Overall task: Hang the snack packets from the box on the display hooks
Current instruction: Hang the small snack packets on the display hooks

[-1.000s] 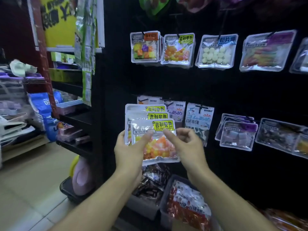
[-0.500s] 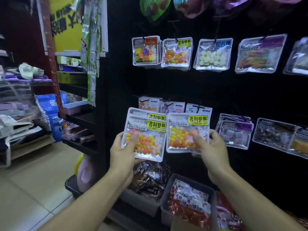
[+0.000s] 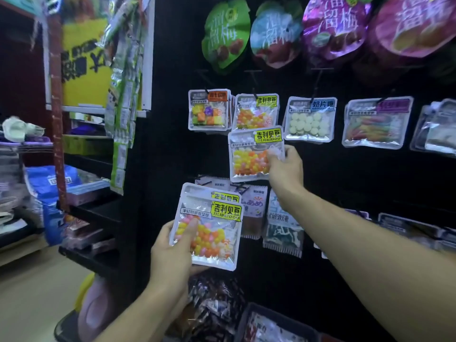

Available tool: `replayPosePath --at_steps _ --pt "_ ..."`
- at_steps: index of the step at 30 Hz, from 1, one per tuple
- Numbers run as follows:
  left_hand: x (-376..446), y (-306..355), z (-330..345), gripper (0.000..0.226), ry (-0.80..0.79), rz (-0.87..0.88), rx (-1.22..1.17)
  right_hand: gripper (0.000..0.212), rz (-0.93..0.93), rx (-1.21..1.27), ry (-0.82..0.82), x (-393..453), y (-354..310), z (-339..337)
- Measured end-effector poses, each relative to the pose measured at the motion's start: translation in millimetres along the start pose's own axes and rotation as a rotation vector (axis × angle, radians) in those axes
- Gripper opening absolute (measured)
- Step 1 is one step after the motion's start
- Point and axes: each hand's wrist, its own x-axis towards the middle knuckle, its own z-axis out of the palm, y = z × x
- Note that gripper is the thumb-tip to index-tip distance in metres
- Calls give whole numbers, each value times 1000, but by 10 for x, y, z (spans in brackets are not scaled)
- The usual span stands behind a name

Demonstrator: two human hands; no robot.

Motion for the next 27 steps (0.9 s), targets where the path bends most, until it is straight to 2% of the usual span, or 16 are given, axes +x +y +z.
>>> replayPosePath --at_steps 3,7,19,23,27 --pt "96 83 122 15 -29 15 -9 17 -13 21 30 332 -165 218" --pt "203 189 260 16 -82 33 -34 38 -13 115 61 735 -431 484" --pt "231 123 177 16 -105 -25 -90 46 48 153 156 1225 -504 688" --pt "226 45 112 16 -79 -56 -96 35 65 39 204 1279 -485 687" --pt "247 6 50 16 -68 -65 -86 36 80 -162 262 1407 -444 585"
